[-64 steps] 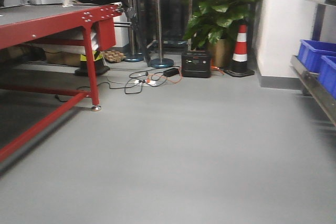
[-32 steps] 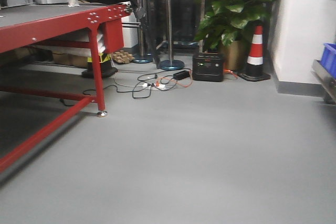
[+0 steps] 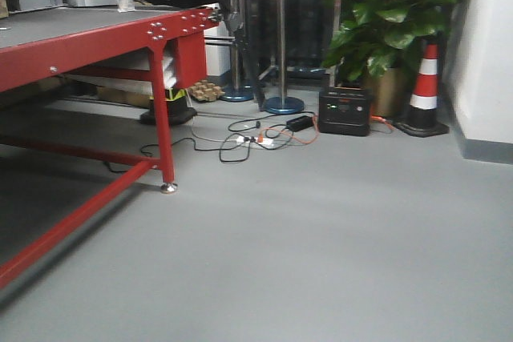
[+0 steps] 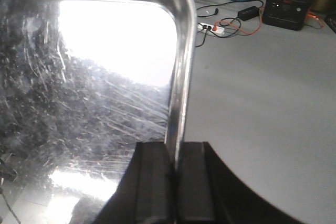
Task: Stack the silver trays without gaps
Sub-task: 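Carry the tray in both grippers, driving toward the plant and cone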
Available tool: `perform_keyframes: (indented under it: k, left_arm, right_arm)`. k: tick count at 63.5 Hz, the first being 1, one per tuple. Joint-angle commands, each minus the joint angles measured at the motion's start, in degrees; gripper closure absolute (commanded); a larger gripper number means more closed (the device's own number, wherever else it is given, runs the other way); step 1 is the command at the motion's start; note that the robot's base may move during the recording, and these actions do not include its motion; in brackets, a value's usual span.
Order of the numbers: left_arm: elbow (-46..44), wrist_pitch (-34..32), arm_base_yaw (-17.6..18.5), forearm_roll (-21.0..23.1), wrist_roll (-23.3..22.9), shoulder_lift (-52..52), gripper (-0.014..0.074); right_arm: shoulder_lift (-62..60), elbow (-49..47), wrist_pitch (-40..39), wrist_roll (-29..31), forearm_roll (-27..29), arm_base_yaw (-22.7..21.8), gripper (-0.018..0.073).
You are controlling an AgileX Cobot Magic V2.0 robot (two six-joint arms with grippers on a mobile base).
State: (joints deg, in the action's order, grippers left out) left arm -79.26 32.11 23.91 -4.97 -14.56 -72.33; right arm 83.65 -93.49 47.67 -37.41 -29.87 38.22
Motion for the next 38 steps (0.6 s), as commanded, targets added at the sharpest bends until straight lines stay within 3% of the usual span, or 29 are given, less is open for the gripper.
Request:
perform_keyframes:
  k: [1, 38]
  left_arm:
    - [-0.8, -4.6, 1.3, 4.1, 0.5, 0.4, 0.0615]
    - [-0.8, -4.6, 1.3, 4.1, 0.5, 0.4, 0.0615]
  right_arm:
    - [0.1, -0.6, -11.3, 0.8, 2.8, 1.2, 0.0629]
    - [0.1, -0.6, -11.3, 0.8, 2.8, 1.2, 0.0629]
